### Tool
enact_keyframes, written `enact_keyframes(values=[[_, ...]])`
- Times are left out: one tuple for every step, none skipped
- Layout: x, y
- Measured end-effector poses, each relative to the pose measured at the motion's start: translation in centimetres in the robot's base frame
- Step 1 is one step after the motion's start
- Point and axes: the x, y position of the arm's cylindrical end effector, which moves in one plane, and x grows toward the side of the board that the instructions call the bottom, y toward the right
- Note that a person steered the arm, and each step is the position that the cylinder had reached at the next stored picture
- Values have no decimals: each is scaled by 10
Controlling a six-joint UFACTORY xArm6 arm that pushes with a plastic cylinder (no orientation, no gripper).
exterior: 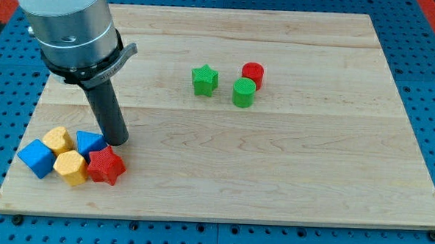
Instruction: Move green star towards bottom center
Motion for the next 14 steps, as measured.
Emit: enact_keyframes(values=[[0,2],[0,2],[0,2],[-8,3],[-50,3],[-96,14],[-137,16],[-151,45],[-135,106],[-94,141],[-82,144],[-134,140],[-146,179],[-127,207]])
